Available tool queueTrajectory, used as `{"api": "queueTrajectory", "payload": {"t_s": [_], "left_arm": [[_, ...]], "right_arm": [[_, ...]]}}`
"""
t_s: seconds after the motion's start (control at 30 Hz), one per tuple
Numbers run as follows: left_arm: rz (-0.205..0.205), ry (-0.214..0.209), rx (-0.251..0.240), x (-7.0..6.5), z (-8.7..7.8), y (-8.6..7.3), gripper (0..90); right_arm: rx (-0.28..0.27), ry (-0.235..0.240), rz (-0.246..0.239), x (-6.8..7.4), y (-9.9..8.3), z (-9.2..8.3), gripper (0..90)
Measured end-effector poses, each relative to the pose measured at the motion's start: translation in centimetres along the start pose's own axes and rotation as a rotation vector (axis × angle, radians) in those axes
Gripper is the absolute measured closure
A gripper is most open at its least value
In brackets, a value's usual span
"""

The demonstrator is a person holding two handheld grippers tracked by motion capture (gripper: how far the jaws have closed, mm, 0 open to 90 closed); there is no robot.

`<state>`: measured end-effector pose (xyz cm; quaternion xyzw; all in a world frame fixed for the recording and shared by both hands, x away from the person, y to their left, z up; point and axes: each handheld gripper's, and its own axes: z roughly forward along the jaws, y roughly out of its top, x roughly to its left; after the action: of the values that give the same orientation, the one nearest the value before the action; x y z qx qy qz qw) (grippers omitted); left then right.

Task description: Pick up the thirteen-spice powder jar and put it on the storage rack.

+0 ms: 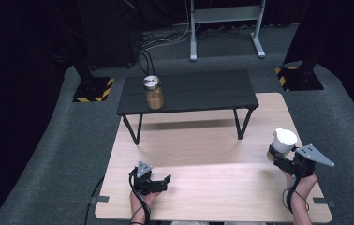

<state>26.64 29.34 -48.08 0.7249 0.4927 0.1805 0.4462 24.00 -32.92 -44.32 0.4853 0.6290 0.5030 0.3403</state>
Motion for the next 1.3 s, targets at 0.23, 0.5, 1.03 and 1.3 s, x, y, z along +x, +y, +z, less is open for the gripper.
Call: {"api": "queueTrajectory", "payload": {"t_s": [0.23, 0.5, 1.03, 1.3], "left_arm": [[0.001, 0.002, 0.000, 0.0, 0.0, 0.0, 0.6], [0.001, -0.001, 0.001, 0.0, 0.0, 0.0, 0.5], [0.000, -0.006, 0.004, 0.1, 0.0, 0.1, 0.6], [-0.001, -0.003, 0.000, 0.1, 0.0, 0.0, 0.6]], "right_arm": [[-0.007, 0.015, -0.009, 0.1, 2.1, -0.8, 30.1], [-0.001, 0.030, -0.035, 0.5, 3.8, -1.2, 30.0], [0.021, 0.065, -0.068, 0.8, 6.8, -1.5, 30.0], [0.016, 0.073, -0.088, 1.0, 7.7, -1.7, 30.0]]}}
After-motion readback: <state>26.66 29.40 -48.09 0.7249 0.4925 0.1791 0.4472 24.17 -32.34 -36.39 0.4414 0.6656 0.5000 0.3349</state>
